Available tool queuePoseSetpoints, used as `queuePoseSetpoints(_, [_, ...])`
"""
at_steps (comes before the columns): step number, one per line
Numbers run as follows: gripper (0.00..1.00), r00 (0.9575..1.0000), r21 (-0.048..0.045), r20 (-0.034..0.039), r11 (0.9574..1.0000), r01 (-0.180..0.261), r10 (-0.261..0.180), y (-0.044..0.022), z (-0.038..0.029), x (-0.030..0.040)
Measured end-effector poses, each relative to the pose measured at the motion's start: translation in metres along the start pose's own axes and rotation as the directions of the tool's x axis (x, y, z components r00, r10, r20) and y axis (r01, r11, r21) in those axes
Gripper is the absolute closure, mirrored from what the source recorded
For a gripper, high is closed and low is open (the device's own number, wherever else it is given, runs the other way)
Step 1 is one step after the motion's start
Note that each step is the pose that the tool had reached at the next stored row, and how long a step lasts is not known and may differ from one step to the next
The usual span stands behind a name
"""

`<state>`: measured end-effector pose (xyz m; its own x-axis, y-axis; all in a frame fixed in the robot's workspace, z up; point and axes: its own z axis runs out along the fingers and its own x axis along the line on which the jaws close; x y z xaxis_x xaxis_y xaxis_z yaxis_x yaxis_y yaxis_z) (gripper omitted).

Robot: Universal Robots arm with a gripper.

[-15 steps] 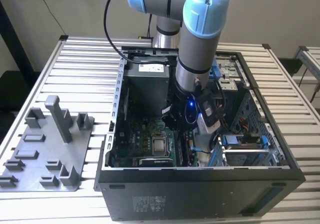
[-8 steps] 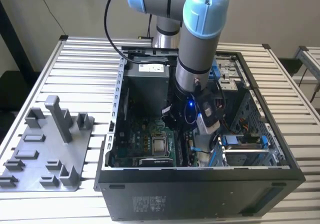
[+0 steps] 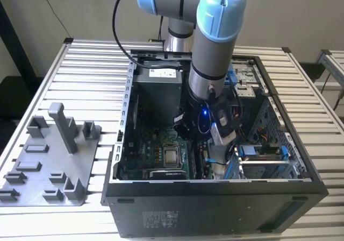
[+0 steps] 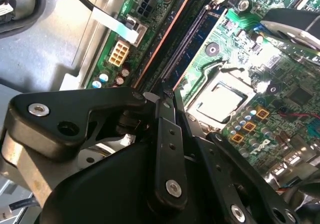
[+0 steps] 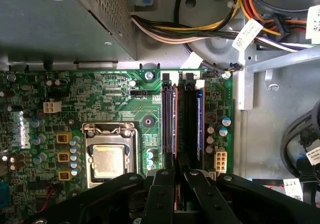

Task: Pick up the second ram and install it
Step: 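Insert the second ram into the second slot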

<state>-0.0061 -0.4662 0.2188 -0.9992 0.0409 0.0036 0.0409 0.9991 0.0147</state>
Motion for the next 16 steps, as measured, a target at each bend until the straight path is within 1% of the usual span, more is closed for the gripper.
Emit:
queuePoseSetpoints(8, [0.86, 1.0, 0.0001, 0.0, 1.0, 0.0, 0.0, 0.0002, 0.0043, 0.0])
queuePoseSetpoints(16, [0.86, 1.0, 0.0, 0.0, 1.0, 0.0, 0.0, 0.0002, 0.005, -0.0001])
